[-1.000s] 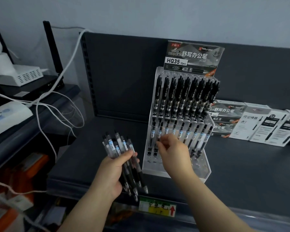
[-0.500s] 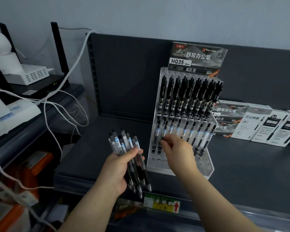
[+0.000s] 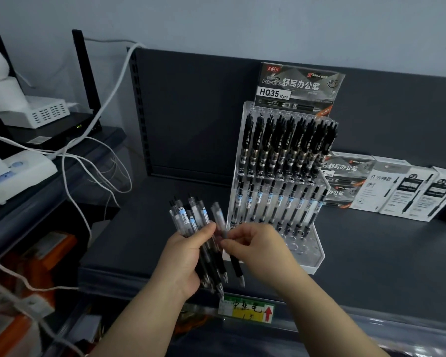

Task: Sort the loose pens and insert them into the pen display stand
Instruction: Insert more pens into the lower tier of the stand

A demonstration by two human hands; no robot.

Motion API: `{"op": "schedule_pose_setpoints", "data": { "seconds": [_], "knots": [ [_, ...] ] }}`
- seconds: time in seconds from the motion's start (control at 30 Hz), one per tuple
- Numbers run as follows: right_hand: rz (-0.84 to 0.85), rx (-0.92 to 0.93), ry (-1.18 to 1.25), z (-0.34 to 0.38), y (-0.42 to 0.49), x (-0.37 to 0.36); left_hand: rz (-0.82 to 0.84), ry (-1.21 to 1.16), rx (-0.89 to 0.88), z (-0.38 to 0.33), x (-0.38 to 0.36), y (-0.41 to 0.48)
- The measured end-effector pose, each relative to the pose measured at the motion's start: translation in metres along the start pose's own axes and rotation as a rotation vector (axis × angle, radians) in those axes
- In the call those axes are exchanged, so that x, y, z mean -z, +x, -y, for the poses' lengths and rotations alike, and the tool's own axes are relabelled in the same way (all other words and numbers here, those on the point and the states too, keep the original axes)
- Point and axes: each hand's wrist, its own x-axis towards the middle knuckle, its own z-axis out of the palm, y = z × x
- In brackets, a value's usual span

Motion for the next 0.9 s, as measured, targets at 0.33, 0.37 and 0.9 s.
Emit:
{"op": "schedule_pose_setpoints", "data": {
  "seconds": [0.33, 0.37, 0.9],
  "knots": [
    [-0.545, 0.029, 0.141, -0.005, 0.023, 0.032, -0.07, -0.134, 0.044, 0.0, -0.002, 0.003],
    [-0.536, 0.027, 0.074, -0.007, 0.026, 0.029, -0.069, -0.133, 0.046, 0.0, -0.002, 0.003],
    [-0.417, 0.021, -0.328, -0.033, 0.041, 0.015, -0.089, -0.136, 0.047, 0.0, -0.003, 0.009]
  ]
}}
